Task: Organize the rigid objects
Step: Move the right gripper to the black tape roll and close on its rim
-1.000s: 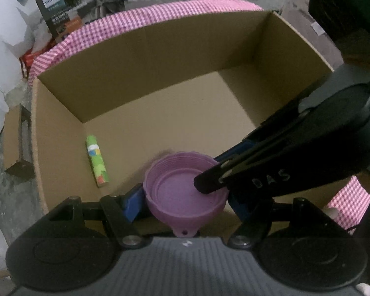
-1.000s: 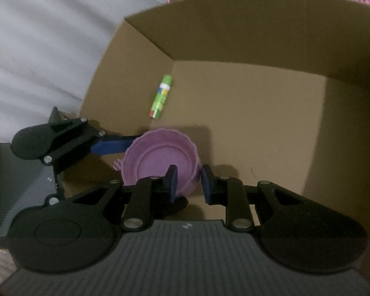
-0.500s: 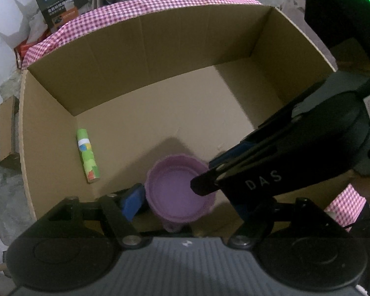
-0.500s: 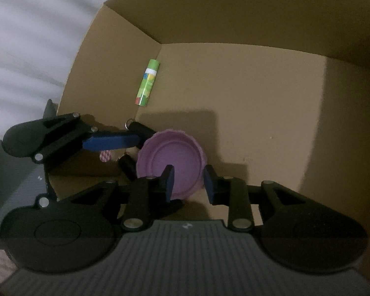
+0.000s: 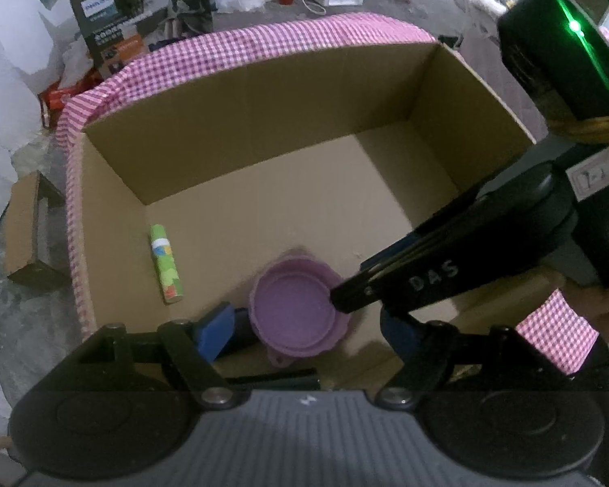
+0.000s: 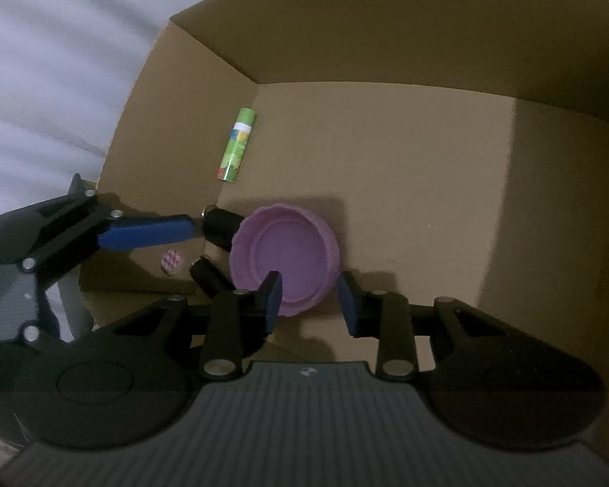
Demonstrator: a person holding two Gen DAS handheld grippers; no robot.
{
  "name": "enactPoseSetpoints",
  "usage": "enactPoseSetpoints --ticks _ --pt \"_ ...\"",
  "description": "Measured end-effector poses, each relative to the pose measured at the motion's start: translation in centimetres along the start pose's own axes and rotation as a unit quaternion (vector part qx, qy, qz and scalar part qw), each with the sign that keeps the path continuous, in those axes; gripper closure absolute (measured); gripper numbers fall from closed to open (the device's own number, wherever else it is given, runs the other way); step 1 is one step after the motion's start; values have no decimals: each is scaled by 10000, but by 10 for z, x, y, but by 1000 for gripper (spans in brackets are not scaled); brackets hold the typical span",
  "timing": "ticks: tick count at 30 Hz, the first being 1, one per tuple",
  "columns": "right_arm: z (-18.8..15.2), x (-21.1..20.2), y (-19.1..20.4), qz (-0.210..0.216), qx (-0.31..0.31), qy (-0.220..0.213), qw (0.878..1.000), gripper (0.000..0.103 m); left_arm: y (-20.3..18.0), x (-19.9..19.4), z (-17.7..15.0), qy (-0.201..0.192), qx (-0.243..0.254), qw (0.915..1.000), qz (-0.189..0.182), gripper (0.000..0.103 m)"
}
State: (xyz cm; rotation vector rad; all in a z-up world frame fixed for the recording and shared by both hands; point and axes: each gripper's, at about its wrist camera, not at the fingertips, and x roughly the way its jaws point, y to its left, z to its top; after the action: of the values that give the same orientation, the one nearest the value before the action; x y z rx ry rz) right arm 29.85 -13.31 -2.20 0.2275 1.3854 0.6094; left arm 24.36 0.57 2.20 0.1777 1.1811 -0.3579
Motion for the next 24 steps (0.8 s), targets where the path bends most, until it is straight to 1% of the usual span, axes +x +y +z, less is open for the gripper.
enactPoseSetpoints --ticks 2,4,6,9,12,15,17,20,22,24 --pt "-2 -10 2 1 -6 -130 9999 73 1 -9 -2 -134 -26 9999 20 23" --pt "-5 -24 4 18 -47 -343 9994 72 1 -23 -6 -347 -51 9994 56 23" --pt "-11 -44 7 39 -78 -619 9980 66 0 -39 -12 -596 -41 9982 83 21" --pt "-27 -79 12 96 -137 -1125 9935 56 -3 -65 -26 -998 -39 9949 109 17" --pt "-54 -114 17 221 -213 -1596 9867 52 -7 -91 -44 -1372 -40 9905 88 15" --pt "-91 -145 20 437 -234 -2032 9779 51 -13 -111 -65 -1662 -122 9860 21 15" --pt "-113 -159 20 557 -226 -2251 9725 51 -17 -121 -80 -1846 -169 9827 -21 13" --pt "-151 -168 21 687 -237 -2536 9646 50 -28 -127 -106 -2033 -192 9789 -23 12" --pt "-176 -164 19 776 -196 -2603 9622 50 -35 -123 -121 -2014 -150 9794 -22 12" --pt "-199 -152 14 859 -80 -2566 9627 50 -42 -112 -135 -1926 -136 9812 -2 12"
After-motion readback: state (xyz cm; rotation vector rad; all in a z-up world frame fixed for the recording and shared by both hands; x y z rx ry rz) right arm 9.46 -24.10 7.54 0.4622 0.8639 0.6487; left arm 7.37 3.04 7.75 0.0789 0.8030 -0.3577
